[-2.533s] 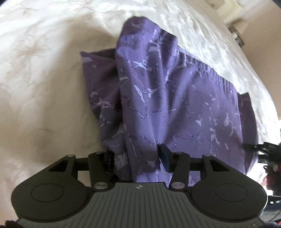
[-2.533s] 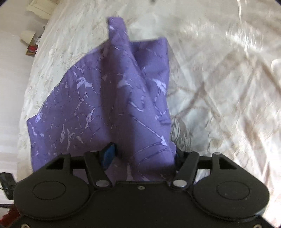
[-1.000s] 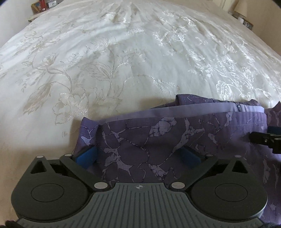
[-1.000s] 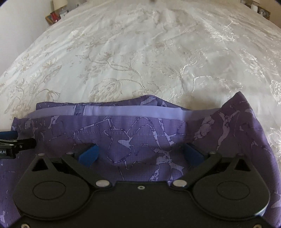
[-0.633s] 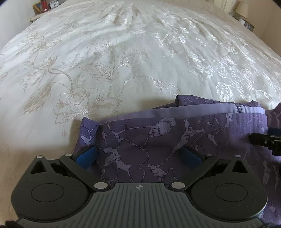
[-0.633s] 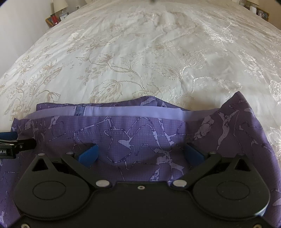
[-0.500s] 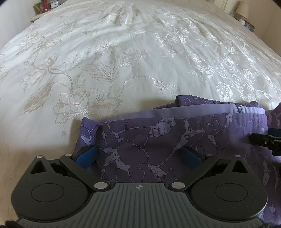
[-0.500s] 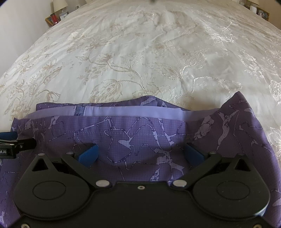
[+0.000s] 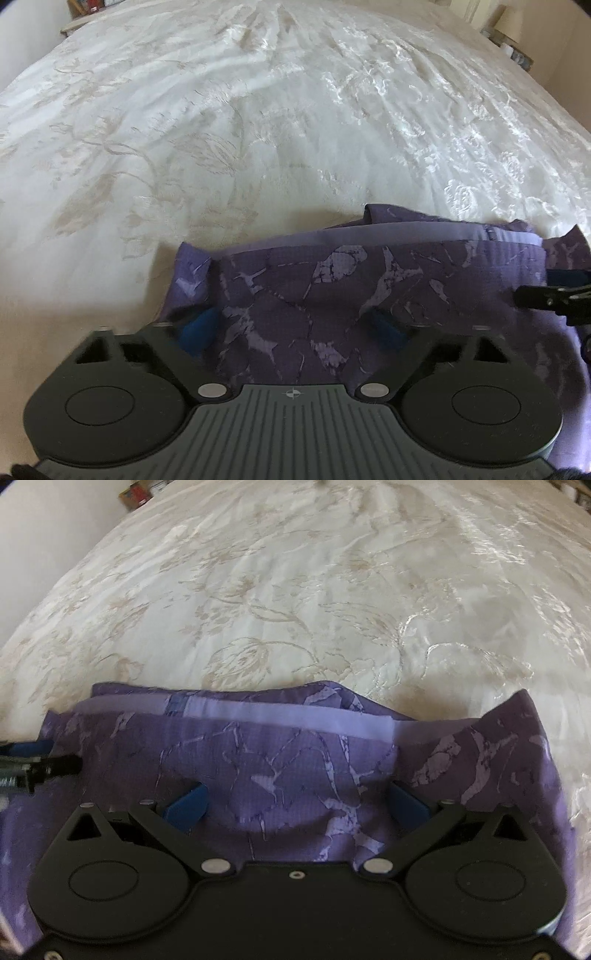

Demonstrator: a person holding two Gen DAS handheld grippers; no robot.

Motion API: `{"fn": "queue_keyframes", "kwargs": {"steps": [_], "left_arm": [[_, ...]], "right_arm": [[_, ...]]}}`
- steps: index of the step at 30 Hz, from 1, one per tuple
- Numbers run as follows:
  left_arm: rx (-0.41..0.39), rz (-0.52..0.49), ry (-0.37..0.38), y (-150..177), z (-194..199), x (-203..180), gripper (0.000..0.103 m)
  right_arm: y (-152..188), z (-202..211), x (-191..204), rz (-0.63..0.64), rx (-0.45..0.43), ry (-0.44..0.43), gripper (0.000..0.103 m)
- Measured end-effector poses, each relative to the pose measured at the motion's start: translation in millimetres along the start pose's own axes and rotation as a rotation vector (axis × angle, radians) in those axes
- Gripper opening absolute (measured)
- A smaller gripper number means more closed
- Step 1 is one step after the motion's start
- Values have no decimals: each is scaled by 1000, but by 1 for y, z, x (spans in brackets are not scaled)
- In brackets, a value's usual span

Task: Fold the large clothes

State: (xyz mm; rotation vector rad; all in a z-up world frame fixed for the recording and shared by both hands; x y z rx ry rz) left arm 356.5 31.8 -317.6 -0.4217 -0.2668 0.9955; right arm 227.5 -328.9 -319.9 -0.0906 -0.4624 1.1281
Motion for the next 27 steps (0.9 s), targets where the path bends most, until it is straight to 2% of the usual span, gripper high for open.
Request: {"fn": "queue_keyframes", "kwargs": {"steps": [1, 3, 7, 11, 13, 16, 19, 22, 27], "left_arm": [[-2, 16, -2, 0, 9, 0, 68], [-34, 49, -17, 1, 30, -4, 67], [-119, 38, -42, 3, 76, -38, 67], [-161, 19, 17, 14, 96, -91, 62], [-152, -2, 65, 22, 94, -121, 49], [-145, -33, 126, 31, 85, -158, 18], [-125, -25, 138, 39, 72, -175, 9], [-107, 16, 105, 41, 62, -176, 9], [-75, 94, 92, 45, 45, -167, 8]], "right_arm": [[0, 6, -1, -1, 8, -14, 95], [0, 24, -4, -18, 18, -66, 86], [7, 72, -27, -73, -29, -148, 86], [26, 109, -65, -129, -60, -169, 86], [38, 121, -87, -142, -58, -166, 86], [53, 128, -108, -160, -43, -168, 87], [66, 127, -128, -200, -15, -143, 87], [72, 130, -140, -255, -3, -181, 87], [75, 117, -140, -255, 51, -253, 87]]}}
Point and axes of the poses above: each gripper's, at about its wrist camera, not at the fingertips, and z roughly against the way its jaws point, x to its left, y to its underside, the point moved 9 cm from there along -z, roughly the way its jaws point, and after that the axes turned 14 degrees about -z, right-handed, at the moved point
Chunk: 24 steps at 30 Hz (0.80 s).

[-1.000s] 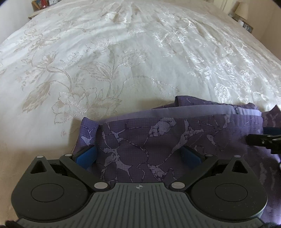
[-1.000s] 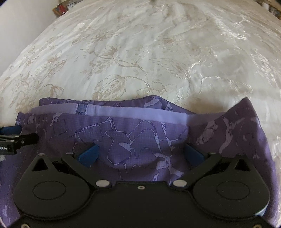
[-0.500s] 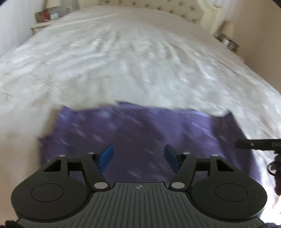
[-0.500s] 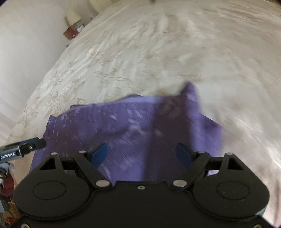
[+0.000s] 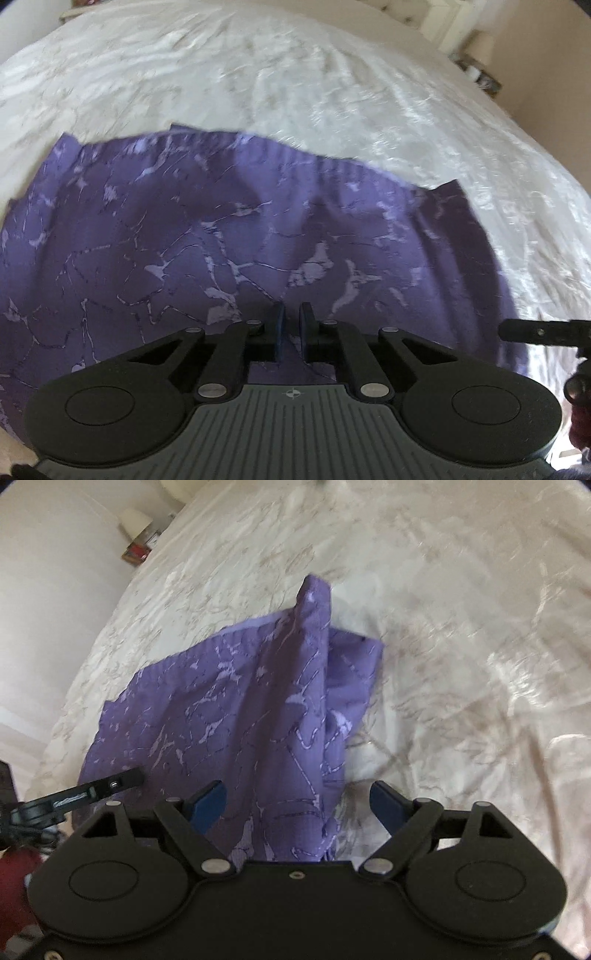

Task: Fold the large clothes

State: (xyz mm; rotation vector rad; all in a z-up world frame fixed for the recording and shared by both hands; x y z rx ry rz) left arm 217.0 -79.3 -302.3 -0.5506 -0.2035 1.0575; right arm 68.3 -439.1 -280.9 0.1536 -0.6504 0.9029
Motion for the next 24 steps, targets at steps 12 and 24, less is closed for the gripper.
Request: {"fn": "queue_keyframes", "kwargs": {"steps": [12, 24], "left_arm": [[59, 227, 16, 13, -18, 18, 3], [30, 172, -33, -64, -63, 40, 3]], "right_arm": [[-17, -55, -5, -188, 134, -226, 40], [-21, -42, 10, -142, 144, -259, 31]]}}
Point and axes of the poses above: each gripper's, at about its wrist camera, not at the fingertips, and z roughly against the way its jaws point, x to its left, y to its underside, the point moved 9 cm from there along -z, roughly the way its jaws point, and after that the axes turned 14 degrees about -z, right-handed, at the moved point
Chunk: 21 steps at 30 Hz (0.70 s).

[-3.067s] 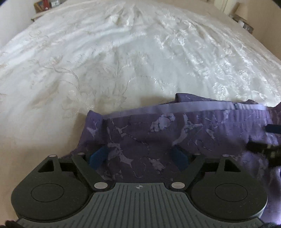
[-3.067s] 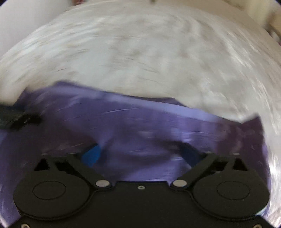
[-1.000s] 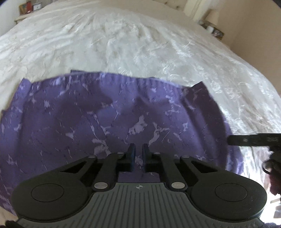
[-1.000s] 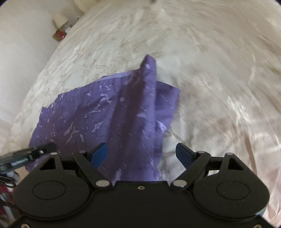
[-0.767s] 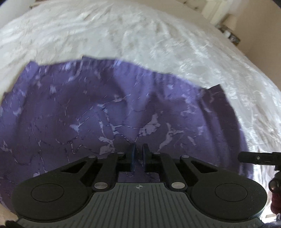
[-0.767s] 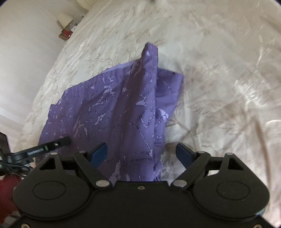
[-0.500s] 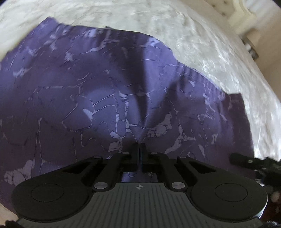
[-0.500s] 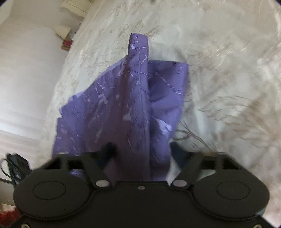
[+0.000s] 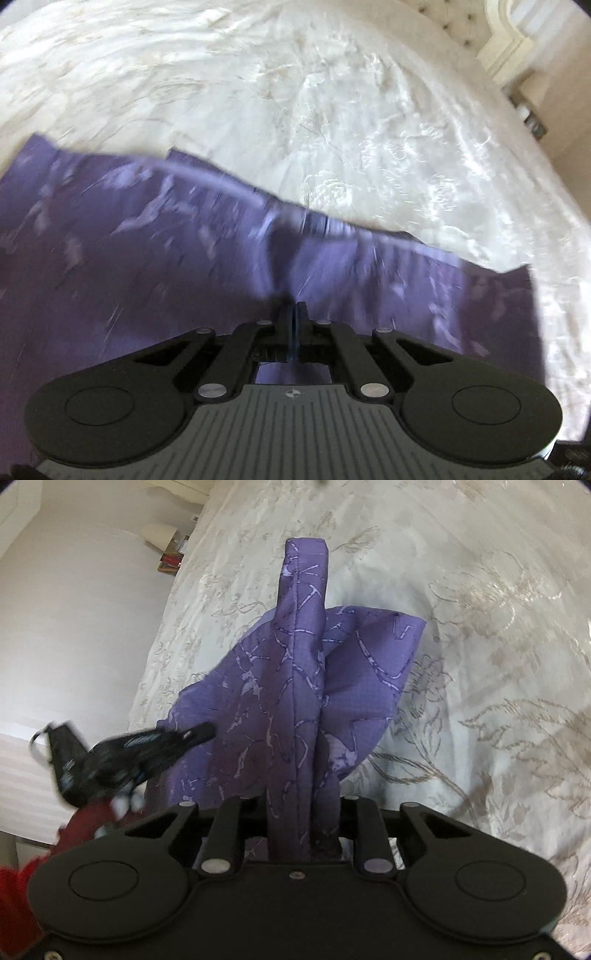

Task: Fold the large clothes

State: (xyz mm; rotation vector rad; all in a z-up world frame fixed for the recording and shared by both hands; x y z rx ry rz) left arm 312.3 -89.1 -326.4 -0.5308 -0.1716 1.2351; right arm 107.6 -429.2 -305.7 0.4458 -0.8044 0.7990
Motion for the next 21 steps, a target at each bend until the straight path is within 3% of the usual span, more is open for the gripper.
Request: {"fn": "queue_keyframes", "kwargs": {"steps": [5, 10, 15, 21], "left_arm": [[16, -44, -24, -9, -10, -3, 3], [-64, -90, -31, 0, 32, -14, 3], [-100, -118, -10, 59, 78, -29, 3], [-49, -91, 30, 111, 69, -26, 3]], "right_arm": [[-4, 7, 5, 2, 3, -8, 30], [-2, 10, 14, 7, 17, 0, 27], [-2, 11, 29, 6, 18, 14, 26], [2, 13, 54, 18, 28, 38, 25]]}}
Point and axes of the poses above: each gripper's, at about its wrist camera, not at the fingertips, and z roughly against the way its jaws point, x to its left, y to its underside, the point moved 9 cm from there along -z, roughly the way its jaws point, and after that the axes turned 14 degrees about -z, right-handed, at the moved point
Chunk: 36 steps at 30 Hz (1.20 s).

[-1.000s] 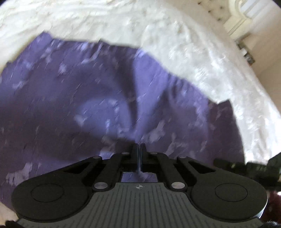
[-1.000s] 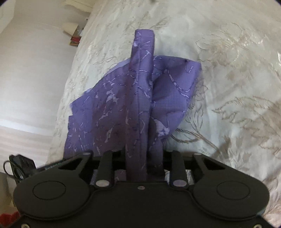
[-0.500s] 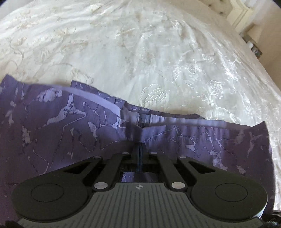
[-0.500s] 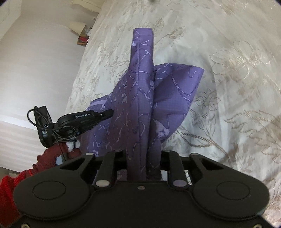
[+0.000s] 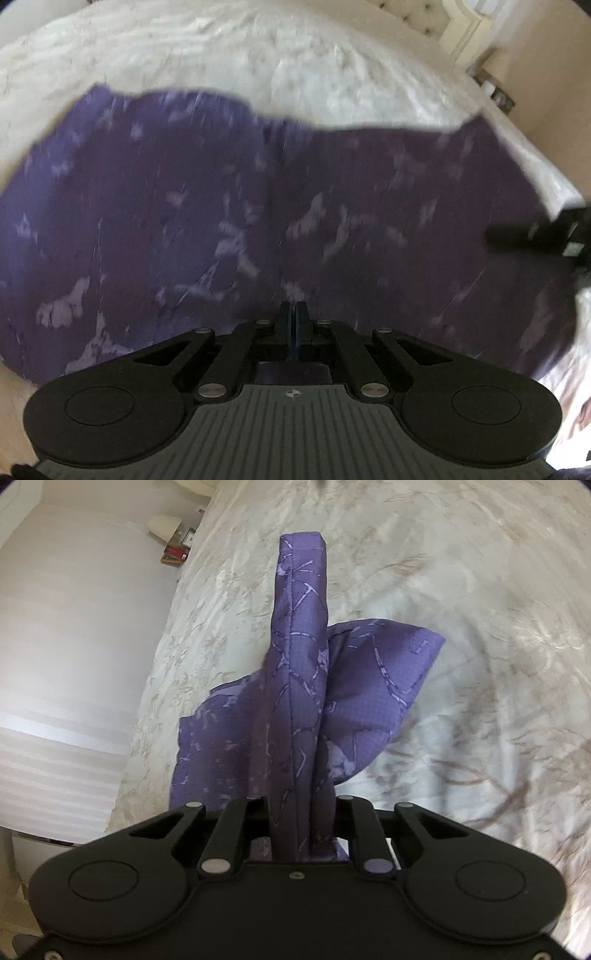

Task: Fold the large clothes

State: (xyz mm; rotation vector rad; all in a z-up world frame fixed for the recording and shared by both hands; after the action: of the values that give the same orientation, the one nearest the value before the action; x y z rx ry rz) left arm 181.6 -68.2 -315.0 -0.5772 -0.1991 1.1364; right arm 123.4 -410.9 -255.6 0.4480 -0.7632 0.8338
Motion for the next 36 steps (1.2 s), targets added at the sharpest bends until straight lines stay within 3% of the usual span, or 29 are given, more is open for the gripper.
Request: {"fn": "queue_keyframes", "kwargs": {"steps": [4, 6, 9, 13, 16, 22, 26, 29, 31, 34, 36], "left_arm": [[37, 54, 88, -1, -21, 18, 3], [46, 8, 107, -8, -18, 22, 3], [7, -44, 87, -20, 3, 39, 4], [-81, -13, 38, -28, 45, 85, 17], [-107, 11, -25, -24, 67, 126, 18], [-75, 62, -102, -1, 90, 203, 18], [-39, 73, -126, 15, 96, 226, 18], [-27, 65, -127, 27, 105, 236, 18], [-27, 60, -121, 30, 108, 238, 18], [-40, 48, -109, 28, 114, 237, 18], [-48, 34, -103, 27, 119, 237, 18]], "right_arm": [[16, -5, 36, 64, 19, 6, 24], [24, -10, 60, 98, 9, 10, 24], [33, -24, 96, 133, -6, 20, 24], [50, -56, 133, 179, 4, 64, 24], [63, -90, 151, 204, 19, 92, 24], [91, -179, 171, 260, 58, 191, 24], [105, -229, 174, 317, 65, 281, 26], [114, -257, 171, 357, 63, 343, 34], [122, -269, 175, 400, 56, 364, 48], [132, -268, 190, 440, 43, 286, 68], [138, -260, 201, 451, 44, 187, 69]]}}
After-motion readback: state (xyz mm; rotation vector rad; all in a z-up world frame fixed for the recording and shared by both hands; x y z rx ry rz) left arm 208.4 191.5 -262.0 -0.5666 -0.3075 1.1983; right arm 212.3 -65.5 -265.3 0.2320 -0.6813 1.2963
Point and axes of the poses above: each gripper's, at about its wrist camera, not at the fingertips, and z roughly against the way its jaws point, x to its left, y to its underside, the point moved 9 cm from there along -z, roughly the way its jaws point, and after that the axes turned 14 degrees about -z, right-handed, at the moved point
